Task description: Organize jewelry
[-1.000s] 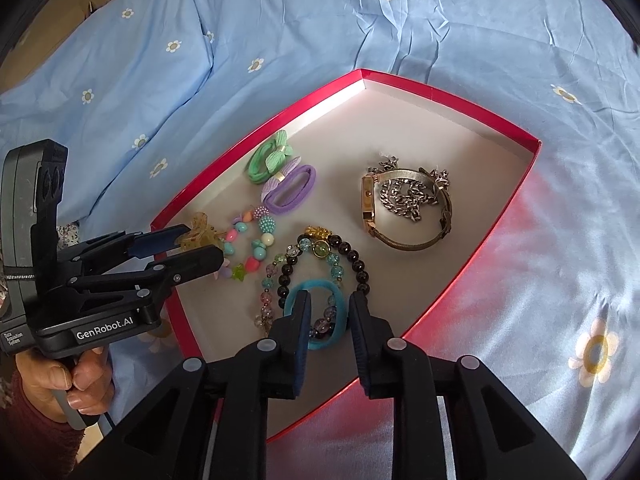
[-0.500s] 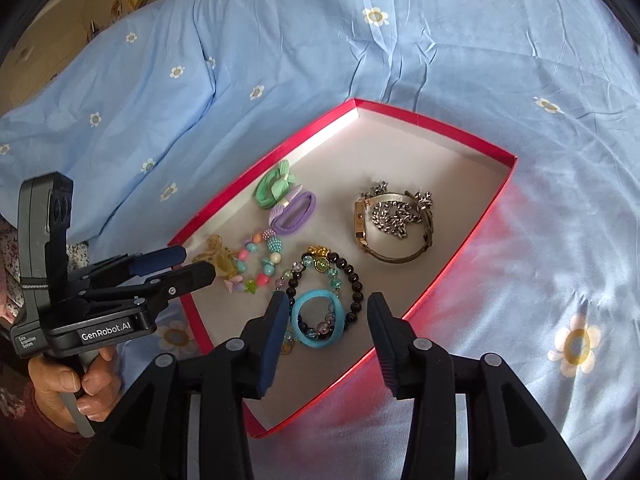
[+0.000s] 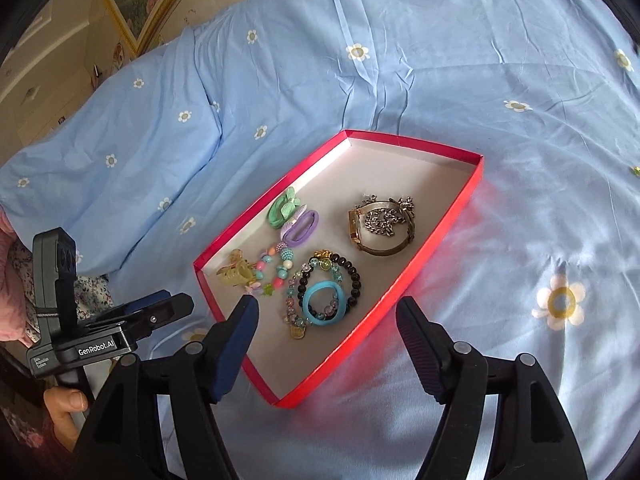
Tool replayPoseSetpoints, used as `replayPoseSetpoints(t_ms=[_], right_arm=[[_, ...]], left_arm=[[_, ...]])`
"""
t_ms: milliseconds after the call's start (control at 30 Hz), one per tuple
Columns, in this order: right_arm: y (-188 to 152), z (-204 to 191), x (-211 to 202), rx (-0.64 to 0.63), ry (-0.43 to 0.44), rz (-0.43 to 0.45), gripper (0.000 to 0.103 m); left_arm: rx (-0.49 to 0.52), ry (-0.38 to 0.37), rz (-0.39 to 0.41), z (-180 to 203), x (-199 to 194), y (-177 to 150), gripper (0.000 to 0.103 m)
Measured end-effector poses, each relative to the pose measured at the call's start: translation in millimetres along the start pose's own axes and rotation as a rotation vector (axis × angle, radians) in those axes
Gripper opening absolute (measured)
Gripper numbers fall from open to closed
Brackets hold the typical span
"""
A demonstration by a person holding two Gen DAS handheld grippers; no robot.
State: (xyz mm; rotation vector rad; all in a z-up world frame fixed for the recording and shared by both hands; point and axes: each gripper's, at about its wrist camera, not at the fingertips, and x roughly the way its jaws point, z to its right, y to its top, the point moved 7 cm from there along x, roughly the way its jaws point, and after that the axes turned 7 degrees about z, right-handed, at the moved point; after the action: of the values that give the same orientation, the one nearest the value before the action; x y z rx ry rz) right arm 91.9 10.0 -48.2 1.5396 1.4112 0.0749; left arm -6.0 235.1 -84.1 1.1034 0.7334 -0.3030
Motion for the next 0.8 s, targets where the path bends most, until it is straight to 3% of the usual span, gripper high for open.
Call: replayPoseSetpoints(t_ms=[233,467,633,733,800], right_arm=[[-13,-7,-16,-0.034,-0.007,0.012,0.075],[-21,-12,-33,-0.085,-0.042,0.012,0.080],[-11,-22,-53,-0.147,-0.054,0.028,0.091],[6,-34,-70,-0.186,-0.048,0.047,0.100],[17,-41,-80,-0.215,-0.062,0.074,0.103]], left_arm=[[0.015,0.061,0.007,-2,-18,-10,0.093],[0.049,0.066,0.011,5,-31,-18,0.093],[0.107,0.039,0.044,26,-50,-10,0.093],[0.152,0.024,0.090,41,-67,3,0.102],[0.173,0.042,0.137,47,-76,11,0.103]])
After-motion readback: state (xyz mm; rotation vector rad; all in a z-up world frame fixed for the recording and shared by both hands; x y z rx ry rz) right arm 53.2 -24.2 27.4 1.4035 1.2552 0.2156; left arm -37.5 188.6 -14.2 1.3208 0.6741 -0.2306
